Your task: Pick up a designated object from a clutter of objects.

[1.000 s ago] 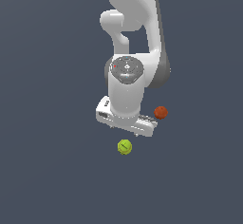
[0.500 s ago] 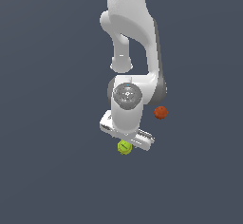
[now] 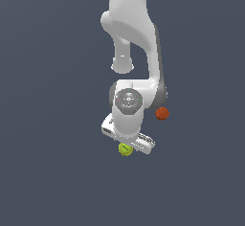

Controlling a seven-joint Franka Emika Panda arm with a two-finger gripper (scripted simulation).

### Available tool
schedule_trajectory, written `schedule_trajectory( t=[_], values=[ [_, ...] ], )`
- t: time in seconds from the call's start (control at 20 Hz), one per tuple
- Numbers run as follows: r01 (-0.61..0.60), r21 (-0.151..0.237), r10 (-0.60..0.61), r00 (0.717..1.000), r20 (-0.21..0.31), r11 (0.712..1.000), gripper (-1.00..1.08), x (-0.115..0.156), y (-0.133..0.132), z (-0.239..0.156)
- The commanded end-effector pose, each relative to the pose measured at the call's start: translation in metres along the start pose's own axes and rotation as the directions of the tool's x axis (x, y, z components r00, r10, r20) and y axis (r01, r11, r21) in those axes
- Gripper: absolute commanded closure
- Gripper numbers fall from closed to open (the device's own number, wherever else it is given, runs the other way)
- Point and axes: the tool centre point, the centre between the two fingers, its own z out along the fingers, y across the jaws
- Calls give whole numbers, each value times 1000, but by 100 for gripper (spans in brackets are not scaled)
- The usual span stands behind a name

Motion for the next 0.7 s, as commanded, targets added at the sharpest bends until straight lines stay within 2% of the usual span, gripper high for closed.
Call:
schedule_trajectory(
  t=[0.0,0.35,0.6,0.65],
  values=[
    [0,0,0,1000,1,1000,-92,0,0,7],
    [-3,0,3,1000,0,1000,-92,-1,1,42],
    [-3,0,3,1000,0,1000,-92,0,0,48],
    [-3,0,3,1000,0,1000,108,0,0,48]
  ],
)
